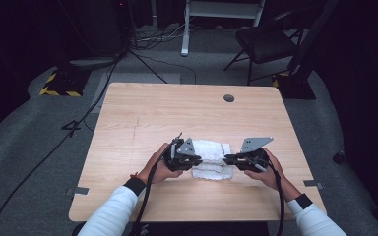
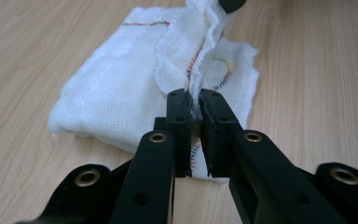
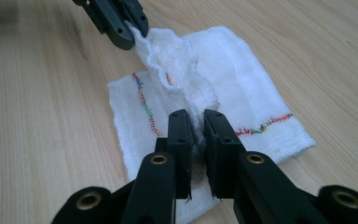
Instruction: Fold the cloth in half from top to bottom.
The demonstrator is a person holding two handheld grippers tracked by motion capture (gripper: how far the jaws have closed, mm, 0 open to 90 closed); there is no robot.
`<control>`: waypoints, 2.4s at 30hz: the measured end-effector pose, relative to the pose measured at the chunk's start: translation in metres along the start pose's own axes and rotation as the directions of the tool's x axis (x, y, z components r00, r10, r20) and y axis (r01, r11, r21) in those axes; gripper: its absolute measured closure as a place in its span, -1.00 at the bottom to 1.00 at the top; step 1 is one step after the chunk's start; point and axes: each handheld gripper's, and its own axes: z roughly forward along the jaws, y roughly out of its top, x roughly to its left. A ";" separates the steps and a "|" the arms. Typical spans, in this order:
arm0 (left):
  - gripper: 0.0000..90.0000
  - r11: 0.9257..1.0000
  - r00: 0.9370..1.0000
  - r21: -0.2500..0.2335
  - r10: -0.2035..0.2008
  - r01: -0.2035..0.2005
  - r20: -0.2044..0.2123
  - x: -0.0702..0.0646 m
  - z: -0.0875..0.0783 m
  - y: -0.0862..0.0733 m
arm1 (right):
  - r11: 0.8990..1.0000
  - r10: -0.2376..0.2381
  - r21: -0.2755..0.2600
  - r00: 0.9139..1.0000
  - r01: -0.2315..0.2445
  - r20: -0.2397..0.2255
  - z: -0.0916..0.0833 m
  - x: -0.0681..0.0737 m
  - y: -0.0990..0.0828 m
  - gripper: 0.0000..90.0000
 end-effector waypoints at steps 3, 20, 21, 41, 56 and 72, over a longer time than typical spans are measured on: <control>0.83 1.000 1.000 0.012 0.004 -0.004 0.015 -0.005 0.003 -0.002 | 1.000 0.001 0.006 1.000 -0.001 -0.007 -0.001 0.002 -0.004 0.81; 0.78 0.994 0.999 0.102 0.034 -0.036 0.020 -0.021 0.015 -0.016 | 0.997 0.012 0.076 0.999 -0.010 -0.034 0.002 0.018 -0.027 0.75; 0.77 0.994 0.999 0.102 0.031 -0.033 0.022 -0.021 0.015 -0.016 | 0.997 0.018 0.081 0.999 -0.015 -0.036 0.003 0.018 -0.028 0.74; 0.37 0.992 0.999 0.115 0.051 -0.048 -0.017 -0.037 0.016 -0.026 | 0.989 0.025 0.144 1.000 -0.024 -0.004 0.011 0.030 -0.046 0.55; -0.31 0.999 0.993 -0.010 -0.048 0.047 -0.104 -0.030 -0.016 -0.021 | 0.997 0.073 0.023 0.992 -0.075 0.101 -0.011 0.025 -0.033 -0.03; -0.49 0.989 0.992 0.135 -0.040 0.056 -0.119 -0.021 0.025 -0.019 | 0.991 0.035 0.125 0.997 -0.043 0.065 0.020 0.028 -0.033 -0.15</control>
